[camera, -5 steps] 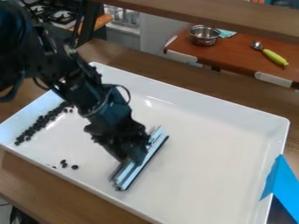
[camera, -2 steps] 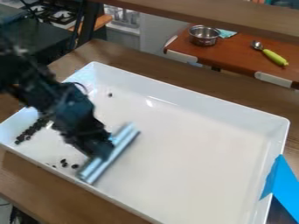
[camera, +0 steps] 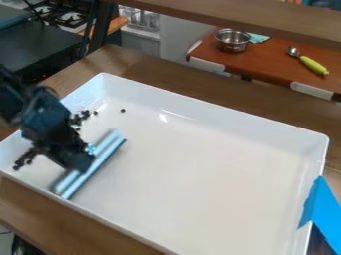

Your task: Sweep into pile

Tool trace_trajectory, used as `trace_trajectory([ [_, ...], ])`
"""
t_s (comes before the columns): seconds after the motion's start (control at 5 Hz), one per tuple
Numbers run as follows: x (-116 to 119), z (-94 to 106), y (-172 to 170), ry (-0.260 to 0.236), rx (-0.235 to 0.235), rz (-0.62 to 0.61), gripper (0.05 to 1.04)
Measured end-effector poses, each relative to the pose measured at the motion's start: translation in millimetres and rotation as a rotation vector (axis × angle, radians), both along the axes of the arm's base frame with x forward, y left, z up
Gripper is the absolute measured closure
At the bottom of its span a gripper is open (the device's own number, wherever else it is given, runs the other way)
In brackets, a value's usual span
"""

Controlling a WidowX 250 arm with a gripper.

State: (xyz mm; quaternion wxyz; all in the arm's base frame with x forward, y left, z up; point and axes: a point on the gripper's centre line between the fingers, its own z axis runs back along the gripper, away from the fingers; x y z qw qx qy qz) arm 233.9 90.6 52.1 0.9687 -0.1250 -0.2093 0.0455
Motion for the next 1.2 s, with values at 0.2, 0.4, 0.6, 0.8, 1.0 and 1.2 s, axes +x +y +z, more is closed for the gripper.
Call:
trace_trajectory([
  [0.2,-2.4,-3.4,19.7,-0.027,0.045,0.011,0.732],
  [0.4,-1.9,-3.5,36.1,-0.055,0.113,0.018,0.732],
  [0.6,-0.5,-1.3,55.1,-0.055,0.160,0.033,0.732],
  [0.8,-5.4,1.7,71.9,-0.057,0.192,0.058,0.732],
  [1.0,-6.9,9.1,63.1,-0.062,0.145,0.055,0.732],
  [1.2,-1.2,32.6,35.2,-0.059,0.035,0.079,0.732],
])
